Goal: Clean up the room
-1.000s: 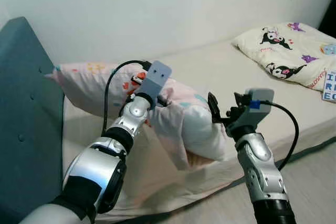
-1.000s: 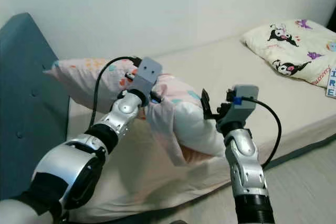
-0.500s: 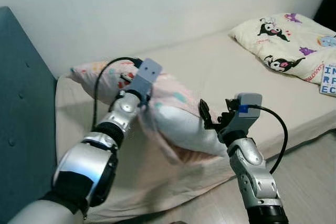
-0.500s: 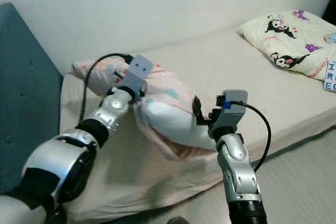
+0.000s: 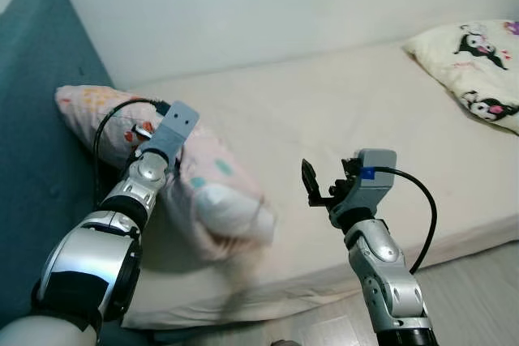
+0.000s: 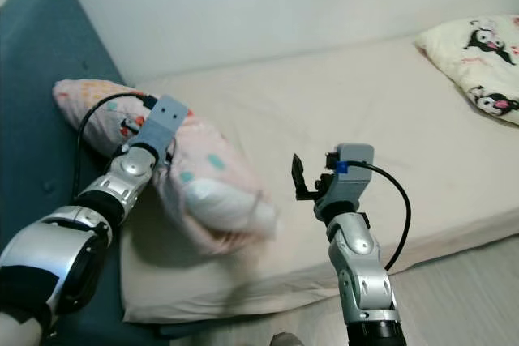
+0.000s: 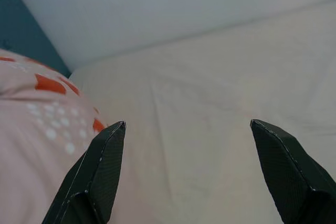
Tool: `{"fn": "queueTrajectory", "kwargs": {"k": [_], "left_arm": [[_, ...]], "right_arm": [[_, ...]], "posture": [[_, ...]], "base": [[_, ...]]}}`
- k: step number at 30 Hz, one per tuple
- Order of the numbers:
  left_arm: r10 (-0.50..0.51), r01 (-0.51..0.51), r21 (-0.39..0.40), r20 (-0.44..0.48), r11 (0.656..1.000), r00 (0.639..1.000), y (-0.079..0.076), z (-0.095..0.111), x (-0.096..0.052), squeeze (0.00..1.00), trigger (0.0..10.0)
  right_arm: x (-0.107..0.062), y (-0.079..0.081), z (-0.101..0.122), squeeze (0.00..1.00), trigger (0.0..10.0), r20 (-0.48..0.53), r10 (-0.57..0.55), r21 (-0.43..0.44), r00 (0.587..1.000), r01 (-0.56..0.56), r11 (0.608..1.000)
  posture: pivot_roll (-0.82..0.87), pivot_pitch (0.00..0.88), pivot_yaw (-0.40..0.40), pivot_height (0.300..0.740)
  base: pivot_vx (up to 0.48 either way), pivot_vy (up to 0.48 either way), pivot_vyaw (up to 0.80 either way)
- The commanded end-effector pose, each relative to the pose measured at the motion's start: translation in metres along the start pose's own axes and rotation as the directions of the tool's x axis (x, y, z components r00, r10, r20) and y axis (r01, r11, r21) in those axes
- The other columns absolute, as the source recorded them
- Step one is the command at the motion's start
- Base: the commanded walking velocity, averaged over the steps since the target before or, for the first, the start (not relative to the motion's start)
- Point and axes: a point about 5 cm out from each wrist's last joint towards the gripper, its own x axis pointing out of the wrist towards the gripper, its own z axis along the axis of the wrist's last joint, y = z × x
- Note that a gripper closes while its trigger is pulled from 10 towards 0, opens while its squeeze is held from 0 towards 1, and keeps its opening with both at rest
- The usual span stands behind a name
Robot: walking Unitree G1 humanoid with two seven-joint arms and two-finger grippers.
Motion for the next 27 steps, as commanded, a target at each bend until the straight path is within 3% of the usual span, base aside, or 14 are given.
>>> {"fn": "queueTrajectory", "kwargs": {"k": [1, 7, 11, 17, 20, 22, 23, 24, 25, 27], "left_arm": [[0.043, -0.043, 0.022, -0.018, 0.999, 0.999, 0.020, -0.008, -0.001, 0.00, 10.0], [-0.040, 0.040, 0.076, -0.011, 0.996, 0.999, 0.011, -0.011, -0.002, 0.00, 10.0], [-0.075, 0.069, 0.145, 0.030, 0.987, 0.997, 0.006, -0.001, 0.000, 0.00, 10.0], [-0.118, 0.105, 0.096, 0.142, 0.990, 0.983, -0.001, 0.033, 0.005, 0.00, 10.0], [-0.206, 0.210, 0.020, 0.292, 0.978, 0.934, -0.017, 0.072, 0.005, 0.00, 10.0], [-0.223, 0.233, 0.006, 0.323, 0.972, 0.920, -0.020, 0.080, 0.005, 0.00, 10.0], [-0.243, 0.268, -0.015, 0.371, 0.963, 0.896, -0.024, 0.092, 0.004, 0.00, 10.0], [-0.263, 0.327, -0.065, 0.455, 0.943, 0.851, -0.029, 0.113, 0.001, 0.00, 10.0], [-0.263, 0.327, -0.065, 0.455, 0.943, 0.851, -0.029, 0.113, 0.001, 0.00, 10.0], [-0.264, 0.380, -0.125, 0.525, 0.917, 0.809, -0.031, 0.131, -0.001, 0.00, 10.0]], "right_arm": [[-0.004, 0.001, -0.002, 0.00, 10.0, -0.021, -0.008, -0.004, 1.000, 0.008, 1.000], [-0.005, -0.005, -0.002, 0.00, 10.0, -0.027, -0.053, 0.000, 0.998, 0.053, 0.999], [-0.006, -0.007, -0.002, 0.00, 10.0, -0.028, -0.068, -0.003, 0.997, 0.068, 0.998], [-0.007, -0.008, -0.002, 0.00, 10.0, -0.032, -0.085, -0.006, 0.996, 0.085, 0.996], [-0.007, -0.010, -0.001, 0.00, 10.0, -0.034, -0.095, -0.009, 0.995, 0.095, 0.995], [-0.006, -0.010, -0.001, 0.00, 10.0, -0.034, -0.096, -0.009, 0.995, 0.096, 0.995], [-0.006, -0.010, -0.001, 0.00, 10.0, -0.032, -0.099, -0.009, 0.995, 0.098, 0.995], [-0.004, -0.011, 0.000, 0.00, 10.0, -0.031, -0.102, -0.009, 0.994, 0.102, 0.995], [-0.004, -0.011, 0.000, 0.00, 10.0, -0.031, -0.102, -0.009, 0.994, 0.102, 0.995], [-0.003, -0.011, 0.001, 0.00, 10.0, -0.028, -0.102, -0.010, 0.994, 0.102, 0.995]], "posture": [[-0.44, 0.177, 0.079, 0.725], [-0.44, 0.186, 0.078, 0.700], [-0.44, 0.191, 0.076, 0.685], [-0.44, 0.193, 0.075, 0.665], [-0.43, 0.189, 0.072, 0.650], [-0.43, 0.189, 0.072, 0.645], [-0.43, 0.187, 0.070, 0.640], [-0.43, 0.185, 0.068, 0.630], [-0.43, 0.185, 0.068, 0.630], [-0.43, 0.184, 0.067, 0.620]], "base": [[0.000, 0.000, 0.00], [0.000, 0.000, 0.00], [0.000, 0.000, 0.00], [0.000, 0.000, 0.00], [0.000, 0.000, 0.00], [0.000, 0.000, 0.00], [0.000, 0.000, 0.00], [0.000, 0.000, 0.00], [0.000, 0.000, 0.00], [0.000, 0.000, 0.00]]}}
